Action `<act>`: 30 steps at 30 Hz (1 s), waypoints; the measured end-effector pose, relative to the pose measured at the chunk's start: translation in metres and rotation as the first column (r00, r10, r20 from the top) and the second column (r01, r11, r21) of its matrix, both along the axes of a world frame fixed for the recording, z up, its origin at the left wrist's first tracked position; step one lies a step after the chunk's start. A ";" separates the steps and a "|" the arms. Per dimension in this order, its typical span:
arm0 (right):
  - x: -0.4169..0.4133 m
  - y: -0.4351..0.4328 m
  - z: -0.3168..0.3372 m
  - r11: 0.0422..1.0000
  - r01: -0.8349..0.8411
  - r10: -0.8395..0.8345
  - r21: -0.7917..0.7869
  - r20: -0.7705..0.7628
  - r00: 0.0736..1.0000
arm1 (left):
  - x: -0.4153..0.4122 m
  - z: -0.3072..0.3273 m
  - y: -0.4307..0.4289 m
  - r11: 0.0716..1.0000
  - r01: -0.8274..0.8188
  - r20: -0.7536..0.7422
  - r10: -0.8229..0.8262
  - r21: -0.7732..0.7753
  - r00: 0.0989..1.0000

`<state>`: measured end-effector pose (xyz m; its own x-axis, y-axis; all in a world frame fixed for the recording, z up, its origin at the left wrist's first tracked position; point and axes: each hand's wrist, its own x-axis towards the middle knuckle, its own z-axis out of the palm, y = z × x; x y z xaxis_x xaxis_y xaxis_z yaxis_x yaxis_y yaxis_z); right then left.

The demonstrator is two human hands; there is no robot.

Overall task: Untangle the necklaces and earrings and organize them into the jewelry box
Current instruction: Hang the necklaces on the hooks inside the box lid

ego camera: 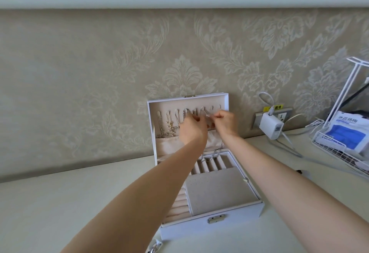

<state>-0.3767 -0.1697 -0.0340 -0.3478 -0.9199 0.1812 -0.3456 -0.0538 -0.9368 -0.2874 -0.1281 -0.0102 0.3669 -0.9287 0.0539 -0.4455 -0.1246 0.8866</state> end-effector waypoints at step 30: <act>-0.015 0.078 -0.032 0.980 -0.118 0.171 0.160 -0.378 0.910 | 0.017 -0.050 0.027 0.933 0.354 0.705 -0.293 0.063 0.646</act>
